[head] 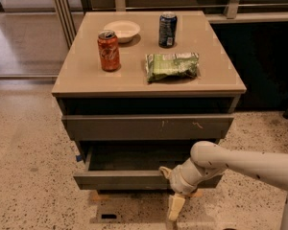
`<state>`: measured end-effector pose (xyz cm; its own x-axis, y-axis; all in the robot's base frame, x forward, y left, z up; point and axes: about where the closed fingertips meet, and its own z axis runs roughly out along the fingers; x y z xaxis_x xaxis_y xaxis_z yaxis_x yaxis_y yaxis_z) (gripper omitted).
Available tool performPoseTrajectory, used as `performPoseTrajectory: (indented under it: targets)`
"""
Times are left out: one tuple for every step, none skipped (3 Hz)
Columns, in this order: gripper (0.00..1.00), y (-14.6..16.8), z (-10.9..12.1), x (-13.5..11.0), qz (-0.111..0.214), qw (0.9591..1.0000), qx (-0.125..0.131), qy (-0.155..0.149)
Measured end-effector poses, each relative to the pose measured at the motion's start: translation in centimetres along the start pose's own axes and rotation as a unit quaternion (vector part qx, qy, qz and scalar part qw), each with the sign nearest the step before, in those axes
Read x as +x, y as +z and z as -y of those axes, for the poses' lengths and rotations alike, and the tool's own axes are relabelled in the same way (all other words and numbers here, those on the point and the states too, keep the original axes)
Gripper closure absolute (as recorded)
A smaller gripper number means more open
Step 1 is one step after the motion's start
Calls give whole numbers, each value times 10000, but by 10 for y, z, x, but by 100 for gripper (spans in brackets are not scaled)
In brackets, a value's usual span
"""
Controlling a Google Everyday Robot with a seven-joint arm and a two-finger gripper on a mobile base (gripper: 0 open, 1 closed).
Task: Open middle drawer
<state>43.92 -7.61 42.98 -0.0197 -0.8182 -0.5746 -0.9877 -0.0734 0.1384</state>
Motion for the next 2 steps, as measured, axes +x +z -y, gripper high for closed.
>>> performPoseTrajectory:
  targets:
    - [0,-6,-19,3,0,9998,-92,153]
    - [0,-6,-19,3,0,9998,-92,153]
